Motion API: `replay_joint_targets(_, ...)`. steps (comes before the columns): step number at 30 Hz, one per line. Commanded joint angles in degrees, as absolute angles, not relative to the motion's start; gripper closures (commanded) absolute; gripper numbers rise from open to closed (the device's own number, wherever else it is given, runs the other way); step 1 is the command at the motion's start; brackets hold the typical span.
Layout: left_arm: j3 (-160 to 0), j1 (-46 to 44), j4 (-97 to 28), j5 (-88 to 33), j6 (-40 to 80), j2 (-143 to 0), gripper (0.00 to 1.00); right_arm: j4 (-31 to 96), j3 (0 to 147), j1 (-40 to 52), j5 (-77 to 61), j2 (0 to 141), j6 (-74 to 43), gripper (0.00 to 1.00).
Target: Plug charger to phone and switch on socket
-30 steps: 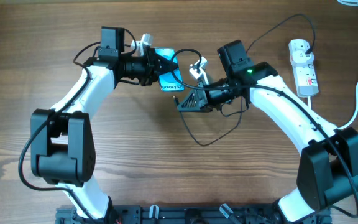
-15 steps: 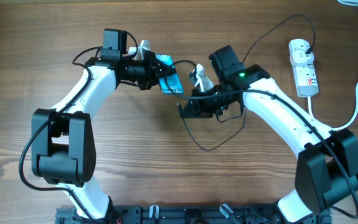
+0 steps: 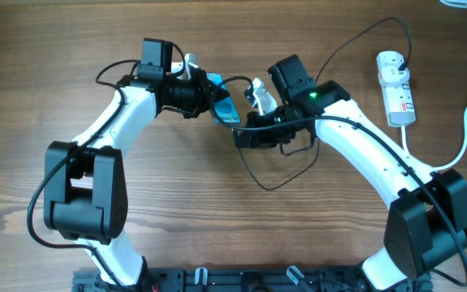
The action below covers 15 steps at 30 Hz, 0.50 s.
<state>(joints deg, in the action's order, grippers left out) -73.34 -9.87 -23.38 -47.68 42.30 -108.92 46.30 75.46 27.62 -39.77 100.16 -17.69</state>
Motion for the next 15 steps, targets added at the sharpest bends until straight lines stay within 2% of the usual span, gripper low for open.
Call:
replay_joint_targets(1,-73.82,-10.02,-23.14,-51.83,42.19,-108.73,0.96,44.8,77.06,27.86,-42.26,99.09,-16.78,0.96)
replay_joint_targets(15,-73.82,-10.02,-22.81,-54.63,40.71,-108.73,0.96,41.58,77.06,27.68,-42.19,99.09,-19.7,0.96)
